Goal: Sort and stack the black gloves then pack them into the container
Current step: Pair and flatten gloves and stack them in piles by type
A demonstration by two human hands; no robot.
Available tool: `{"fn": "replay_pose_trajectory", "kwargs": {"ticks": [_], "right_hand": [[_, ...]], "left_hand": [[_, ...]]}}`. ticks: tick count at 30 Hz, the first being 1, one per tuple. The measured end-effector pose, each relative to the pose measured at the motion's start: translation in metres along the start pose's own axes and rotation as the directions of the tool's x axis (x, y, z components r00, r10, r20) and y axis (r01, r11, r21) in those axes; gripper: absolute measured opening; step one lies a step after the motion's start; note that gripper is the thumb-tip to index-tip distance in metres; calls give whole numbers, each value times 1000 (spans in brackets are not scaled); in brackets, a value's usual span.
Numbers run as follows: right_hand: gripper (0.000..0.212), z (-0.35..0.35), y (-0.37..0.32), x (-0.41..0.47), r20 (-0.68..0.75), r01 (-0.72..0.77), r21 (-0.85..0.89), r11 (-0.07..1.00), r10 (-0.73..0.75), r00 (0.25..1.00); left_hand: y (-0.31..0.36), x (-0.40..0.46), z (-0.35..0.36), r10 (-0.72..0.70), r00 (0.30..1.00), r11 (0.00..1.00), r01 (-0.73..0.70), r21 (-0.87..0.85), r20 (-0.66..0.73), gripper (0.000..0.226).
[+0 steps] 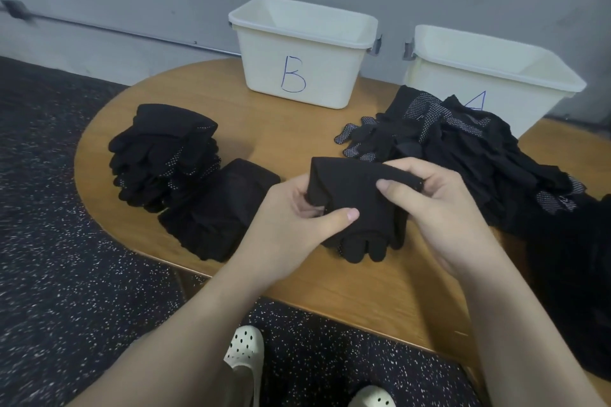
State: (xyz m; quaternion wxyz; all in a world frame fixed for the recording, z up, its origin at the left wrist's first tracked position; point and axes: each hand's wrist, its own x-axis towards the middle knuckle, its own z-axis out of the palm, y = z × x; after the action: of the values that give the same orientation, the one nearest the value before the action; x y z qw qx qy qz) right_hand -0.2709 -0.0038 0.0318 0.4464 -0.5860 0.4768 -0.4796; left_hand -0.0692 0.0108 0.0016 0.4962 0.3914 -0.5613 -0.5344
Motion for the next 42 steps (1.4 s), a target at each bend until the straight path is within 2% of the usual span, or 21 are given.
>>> {"fn": "replay_pose_trajectory", "kwargs": {"ticks": [4,6,8,10,12,14,17,20,24,26,30,33,36,42], "right_hand": [[17,23,-5,10,28,1,86,996,-3,1000],[18,38,-8,17,21,-5,198,980,1,1000],[29,52,-12,25,26,-22,320,947,15,1000],[36,70,-16,31,74,-35,356,934,9,997],[29,90,-19,37,108,-12,318,948,-24,994],[25,112,-22,42,103,0,363,932,-40,994],[22,145,-27,49,80,13,427,904,-52,995],[19,172,-27,57,52,45,374,926,-69,996],[11,205,-33,78,4,113,281,953,-119,993],[9,217,-38,90,10,112,265,958,-118,993],[10,235,-40,110,44,99,210,973,-111,993],[10,242,-33,120,50,154,47,987,-156,986],[10,248,-28,126,69,159,-22,987,-157,985],[14,249,-16,131,5,161,-192,968,-163,987]], "left_hand": [[7,-7,-15,19,998,998,-16,62,-52,33],[15,-9,-23,46,990,994,-33,100,-131,32],[24,-11,-34,112,972,987,-85,137,-205,28],[32,-12,-46,202,938,968,-146,206,-283,21],[39,-13,-60,302,890,925,-187,331,-343,17],[46,-14,-74,390,843,858,-189,477,-369,17],[54,-16,-96,446,798,796,-147,587,-405,18],[61,-15,-120,427,784,782,-71,619,-450,22],[79,-9,-155,377,824,705,40,708,-422,17],[88,-4,-171,388,813,697,49,715,-434,15],[83,7,-195,336,810,756,73,650,-481,9],[72,10,-202,273,823,809,84,581,-498,13],[62,10,-209,233,809,854,96,511,-540,10],[45,12,-209,198,771,886,124,448,-605,19]]}}
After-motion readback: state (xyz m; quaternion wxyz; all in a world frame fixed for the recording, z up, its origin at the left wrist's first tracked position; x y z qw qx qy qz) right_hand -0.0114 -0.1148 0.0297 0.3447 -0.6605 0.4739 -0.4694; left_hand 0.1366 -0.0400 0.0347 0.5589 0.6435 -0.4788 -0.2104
